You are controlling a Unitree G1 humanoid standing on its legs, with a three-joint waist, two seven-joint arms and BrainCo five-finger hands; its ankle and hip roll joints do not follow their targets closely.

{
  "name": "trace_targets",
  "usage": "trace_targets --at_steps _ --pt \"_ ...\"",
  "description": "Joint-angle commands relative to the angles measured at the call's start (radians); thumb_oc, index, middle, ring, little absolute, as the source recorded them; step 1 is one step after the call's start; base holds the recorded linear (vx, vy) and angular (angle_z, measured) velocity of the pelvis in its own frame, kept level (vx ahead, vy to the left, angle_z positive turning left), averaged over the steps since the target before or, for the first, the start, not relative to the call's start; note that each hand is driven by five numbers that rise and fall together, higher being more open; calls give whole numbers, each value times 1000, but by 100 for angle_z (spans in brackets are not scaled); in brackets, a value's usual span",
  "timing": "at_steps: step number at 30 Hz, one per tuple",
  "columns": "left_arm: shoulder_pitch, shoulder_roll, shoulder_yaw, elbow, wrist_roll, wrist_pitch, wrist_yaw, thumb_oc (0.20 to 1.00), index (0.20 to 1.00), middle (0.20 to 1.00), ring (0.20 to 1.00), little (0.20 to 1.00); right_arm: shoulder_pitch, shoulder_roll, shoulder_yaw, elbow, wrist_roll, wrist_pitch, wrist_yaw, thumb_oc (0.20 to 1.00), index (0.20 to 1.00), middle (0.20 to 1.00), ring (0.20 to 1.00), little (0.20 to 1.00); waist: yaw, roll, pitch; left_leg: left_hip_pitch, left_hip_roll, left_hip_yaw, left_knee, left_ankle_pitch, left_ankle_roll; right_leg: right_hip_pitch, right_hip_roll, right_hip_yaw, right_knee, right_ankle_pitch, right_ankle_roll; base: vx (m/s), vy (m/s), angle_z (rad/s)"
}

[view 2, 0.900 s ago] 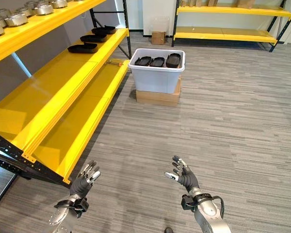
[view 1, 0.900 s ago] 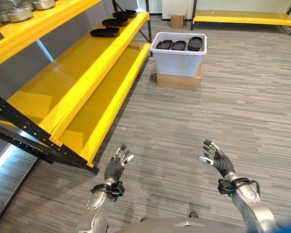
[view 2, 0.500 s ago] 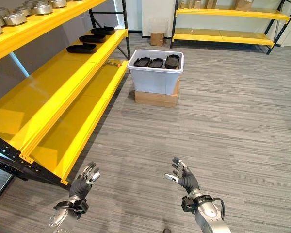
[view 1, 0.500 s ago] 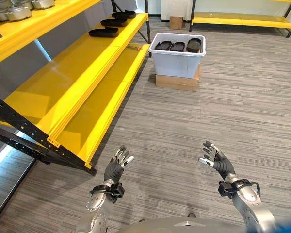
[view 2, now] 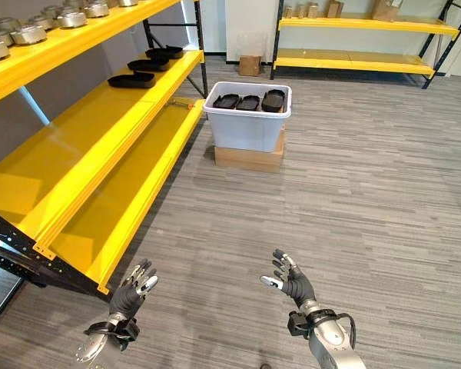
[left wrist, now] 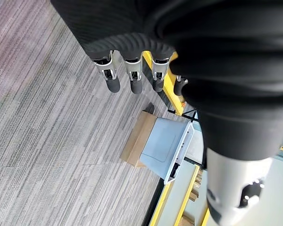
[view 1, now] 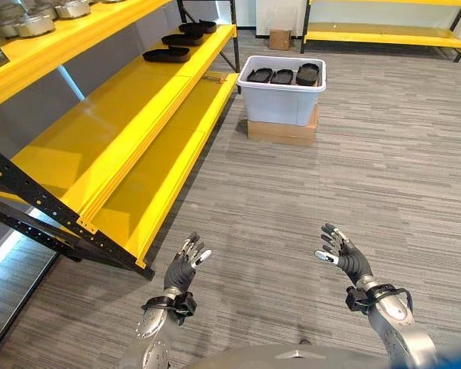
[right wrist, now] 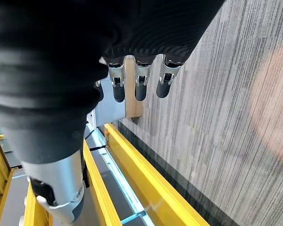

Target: Move parts from the plastic box to the shelf.

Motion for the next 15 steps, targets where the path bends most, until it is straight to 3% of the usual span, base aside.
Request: trace_targets --at_steps 1,8,12,15 --pt "-53 45 9 -15 20 -43 -15 1000 1000 1000 1000 1000 -32 -11 -7 -11 34 -48 4 1000 1000 1000 1000 1000 -1 -38 -41 -16 34 -1 5 18 -10 5 -53 25 16 41 44 0 0 0" --pt "-58 38 9 -39 -40 -40 -27 1000 1000 1000 1000 1000 -31 -13 -12 -12 25 -46 0 1000 1000 1000 1000 1000 -5 -35 -43 -12 33 -1 5 14 -9 3 -55 24 34 31 44 0 0 0" --pt "-71 39 10 -41 -64 -39 -30 1000 1000 1000 1000 1000 -47 -25 -16 -3 23 -47 3 1000 1000 1000 1000 1000 -9 -26 -34 -4 47 -7 6 21 -10 -28 -41 35 111 -2 34 -11 -40 0" --pt "-89 47 4 -44 -76 -41 -30 1000 1000 1000 1000 1000 -63 -34 -21 -3 28 -51 4 1000 1000 1000 1000 1000 -11 -29 -17 -45 71 -19 77 17 -19 -64 -14 48 172 -28 15 -53 -99 2"
